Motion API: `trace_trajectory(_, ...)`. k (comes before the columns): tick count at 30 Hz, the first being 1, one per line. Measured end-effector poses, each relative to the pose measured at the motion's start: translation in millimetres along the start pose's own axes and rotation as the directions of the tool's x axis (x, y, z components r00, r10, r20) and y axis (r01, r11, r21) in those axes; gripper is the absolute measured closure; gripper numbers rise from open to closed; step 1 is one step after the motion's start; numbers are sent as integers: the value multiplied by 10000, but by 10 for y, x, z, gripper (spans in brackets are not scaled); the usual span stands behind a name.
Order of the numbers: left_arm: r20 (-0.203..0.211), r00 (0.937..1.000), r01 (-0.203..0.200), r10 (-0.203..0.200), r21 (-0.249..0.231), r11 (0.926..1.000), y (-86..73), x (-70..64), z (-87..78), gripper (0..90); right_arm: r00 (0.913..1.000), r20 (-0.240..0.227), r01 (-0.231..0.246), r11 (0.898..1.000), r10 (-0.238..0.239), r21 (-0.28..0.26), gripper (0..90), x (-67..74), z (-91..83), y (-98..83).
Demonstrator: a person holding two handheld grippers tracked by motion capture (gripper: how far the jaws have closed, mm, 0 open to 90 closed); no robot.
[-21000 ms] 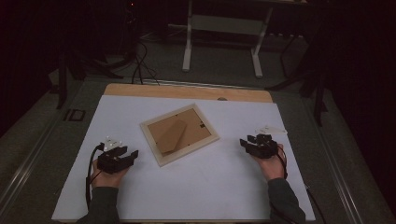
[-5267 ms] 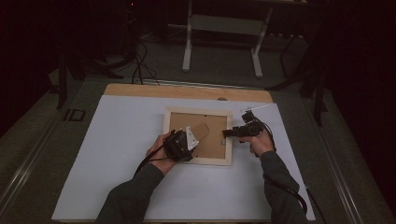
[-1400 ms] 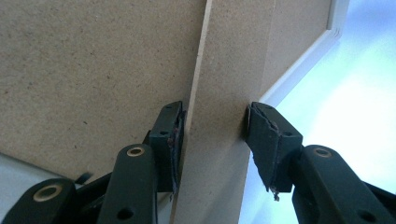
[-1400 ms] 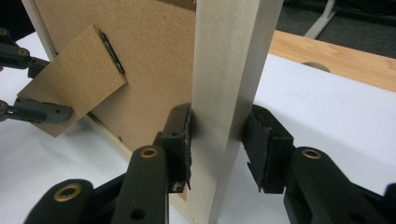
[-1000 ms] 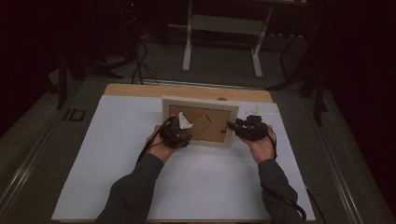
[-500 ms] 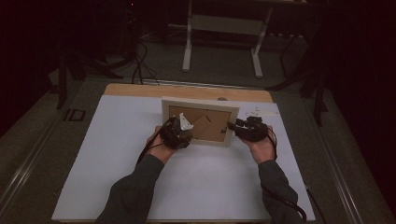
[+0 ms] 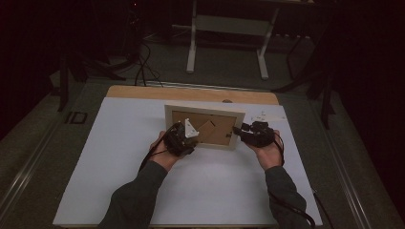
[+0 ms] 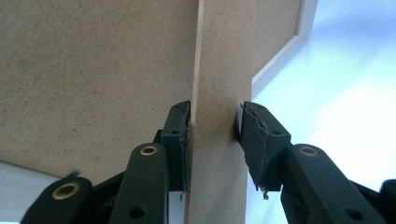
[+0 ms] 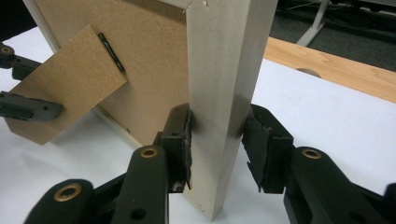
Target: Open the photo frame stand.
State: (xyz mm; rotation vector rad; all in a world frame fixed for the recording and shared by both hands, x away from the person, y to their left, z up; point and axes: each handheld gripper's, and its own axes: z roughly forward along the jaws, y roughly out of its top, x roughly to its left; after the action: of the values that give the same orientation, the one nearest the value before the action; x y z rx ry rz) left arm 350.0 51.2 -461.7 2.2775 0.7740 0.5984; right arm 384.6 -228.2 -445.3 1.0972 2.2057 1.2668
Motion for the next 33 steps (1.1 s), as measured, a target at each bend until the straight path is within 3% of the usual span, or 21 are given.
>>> trace_trajectory(4, -26, 9999, -136, 136, 21, 9999, 5, -33, -17, 652, 10000, 24, 30, 10000, -30, -33, 622, 9, -7, -11)
trace_trajectory(14, 277, 9996, 11, -9, -70, 10000, -30, -48, -40, 677, 10000, 47, 79, 9998, -79, -182, 620, 50, -47, -59)
trace_trajectory(33, 312, 9994, -109, 116, -232, 9997, -81, -126, -69, 690, 9978, -456, 462, 9986, -474, -273, 554, 62, -51, -73)
